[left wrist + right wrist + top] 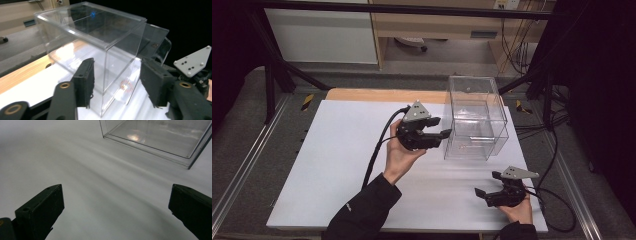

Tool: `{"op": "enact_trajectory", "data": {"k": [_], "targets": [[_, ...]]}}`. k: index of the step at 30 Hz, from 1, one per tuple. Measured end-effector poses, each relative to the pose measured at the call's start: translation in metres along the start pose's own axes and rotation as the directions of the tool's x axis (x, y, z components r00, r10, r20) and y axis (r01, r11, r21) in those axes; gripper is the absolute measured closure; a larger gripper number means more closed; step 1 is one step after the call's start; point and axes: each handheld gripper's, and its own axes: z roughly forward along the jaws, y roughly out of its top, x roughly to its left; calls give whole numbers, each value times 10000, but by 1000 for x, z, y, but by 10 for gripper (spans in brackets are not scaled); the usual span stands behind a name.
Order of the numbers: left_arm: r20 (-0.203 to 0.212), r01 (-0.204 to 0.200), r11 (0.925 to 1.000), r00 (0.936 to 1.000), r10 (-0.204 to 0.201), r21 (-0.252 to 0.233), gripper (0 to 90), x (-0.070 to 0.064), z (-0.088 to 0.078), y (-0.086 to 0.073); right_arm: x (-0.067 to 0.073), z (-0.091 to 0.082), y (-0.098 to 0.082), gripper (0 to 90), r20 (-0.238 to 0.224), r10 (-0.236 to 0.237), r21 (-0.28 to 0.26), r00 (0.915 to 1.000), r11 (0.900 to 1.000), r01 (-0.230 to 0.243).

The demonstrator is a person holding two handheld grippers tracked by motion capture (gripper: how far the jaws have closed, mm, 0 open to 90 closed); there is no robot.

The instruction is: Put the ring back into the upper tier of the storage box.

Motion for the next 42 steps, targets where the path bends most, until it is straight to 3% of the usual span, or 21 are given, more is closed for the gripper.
{"op": "enact_trajectory", "data": {"k": [11, 17, 26, 42], "targets": [[-213, 326, 9989, 9993, -319, 348, 305, 19, -23, -32, 0, 0, 0, 5, 1, -11, 16, 10000, 10000, 11], [-598, 206, 9973, 9981, -164, 708, 208, 25, -32, -54, 0, 1, 0, 5, -4, -35, 31, 10000, 10000, 35], [-995, 455, 9922, 9945, -340, 1160, 80, 33, -44, -91, 0, 1, 0, 5, 4, -7, 14, 10000, 10000, 7], [-1448, 929, 9801, 9871, -677, 1754, 49, 45, -73, -152, 0, 1, 0, 4, 12, 31, 60, 10000, 10000, -31]]}}
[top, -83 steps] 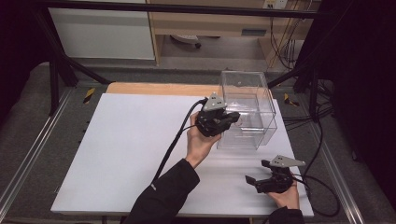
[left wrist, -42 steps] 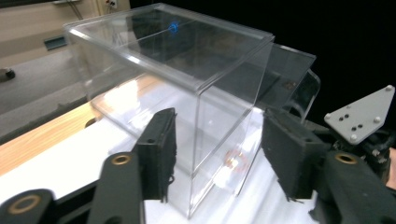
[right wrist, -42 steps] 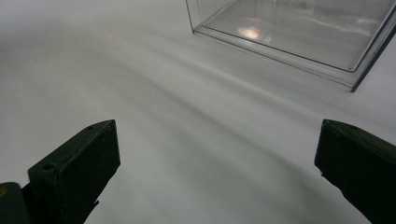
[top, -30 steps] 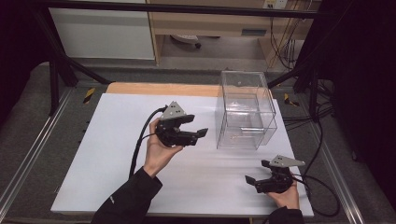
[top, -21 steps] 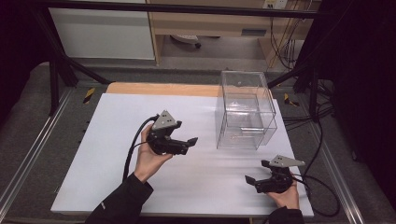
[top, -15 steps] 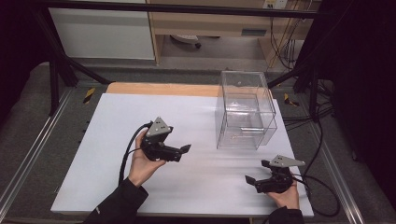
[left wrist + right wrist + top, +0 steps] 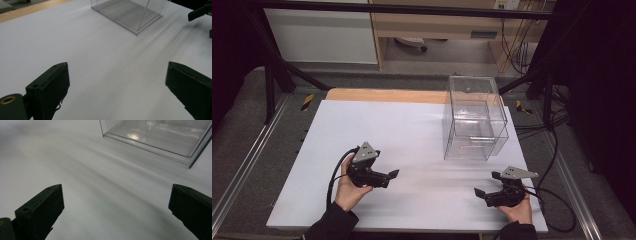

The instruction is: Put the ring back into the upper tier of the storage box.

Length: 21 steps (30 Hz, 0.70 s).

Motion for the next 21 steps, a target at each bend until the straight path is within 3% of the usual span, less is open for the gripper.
{"op": "enact_trajectory", "data": {"k": [21], "targets": [[-436, 317, 9988, 9986, -300, 371, 50, 27, -29, -60, 0, 0, 0, 4, 26, -46, 27, 10000, 10000, 46]]}}
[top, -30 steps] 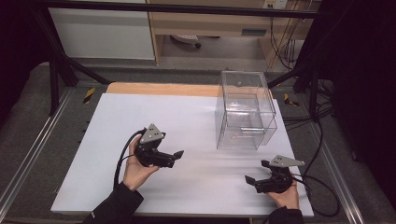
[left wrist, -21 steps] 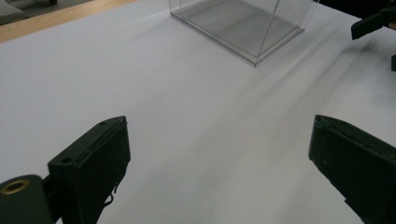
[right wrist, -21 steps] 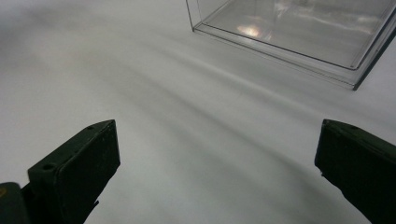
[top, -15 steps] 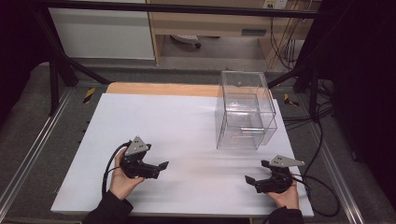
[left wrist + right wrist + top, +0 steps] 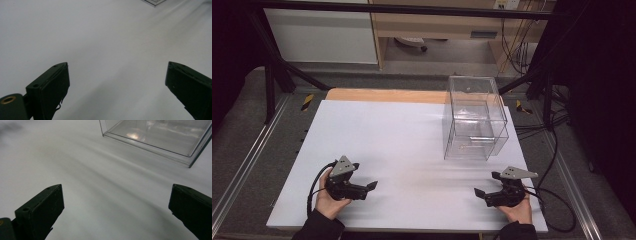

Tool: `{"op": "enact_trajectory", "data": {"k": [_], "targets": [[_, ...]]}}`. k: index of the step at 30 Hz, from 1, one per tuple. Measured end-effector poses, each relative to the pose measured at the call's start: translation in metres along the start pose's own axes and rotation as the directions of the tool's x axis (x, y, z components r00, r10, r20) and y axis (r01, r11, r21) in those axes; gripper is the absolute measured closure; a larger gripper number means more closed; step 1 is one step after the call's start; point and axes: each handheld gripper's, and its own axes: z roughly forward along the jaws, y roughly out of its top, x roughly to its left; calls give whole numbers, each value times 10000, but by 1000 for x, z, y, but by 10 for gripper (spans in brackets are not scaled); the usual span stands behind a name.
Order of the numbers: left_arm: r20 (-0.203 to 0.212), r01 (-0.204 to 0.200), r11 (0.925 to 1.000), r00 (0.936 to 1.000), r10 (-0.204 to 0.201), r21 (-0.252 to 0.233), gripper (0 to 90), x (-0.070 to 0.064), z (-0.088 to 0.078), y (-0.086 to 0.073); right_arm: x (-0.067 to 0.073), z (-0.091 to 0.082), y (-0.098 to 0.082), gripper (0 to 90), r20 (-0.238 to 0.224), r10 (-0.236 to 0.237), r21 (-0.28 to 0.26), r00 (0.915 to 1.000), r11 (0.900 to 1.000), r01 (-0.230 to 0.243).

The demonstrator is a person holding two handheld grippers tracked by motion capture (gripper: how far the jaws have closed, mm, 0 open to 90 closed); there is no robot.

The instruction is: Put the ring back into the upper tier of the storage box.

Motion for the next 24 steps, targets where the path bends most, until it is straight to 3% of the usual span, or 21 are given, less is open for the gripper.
{"op": "enact_trajectory", "data": {"k": [4, 14, 19, 24], "targets": [[-236, 72, 9998, 9997, -68, 196, 49, 7, -7, -12, 0, -1, 0, 4, 12, 36, -52, 10000, 10000, -36], [-362, 464, 9986, 9983, -455, 241, 49, 23, -22, -39, 0, -1, 0, 4, 5, 18, -14, 10000, 10000, -18], [-406, 712, 9973, 9967, -703, 201, 50, 27, -26, -46, 0, -1, 0, 4, 1, 18, -10, 10000, 10000, -18], [-432, 570, 9975, 9975, -553, 408, 50, 26, -24, -47, 0, -1, 0, 4, 10, -41, 7, 10000, 10000, 41]]}}
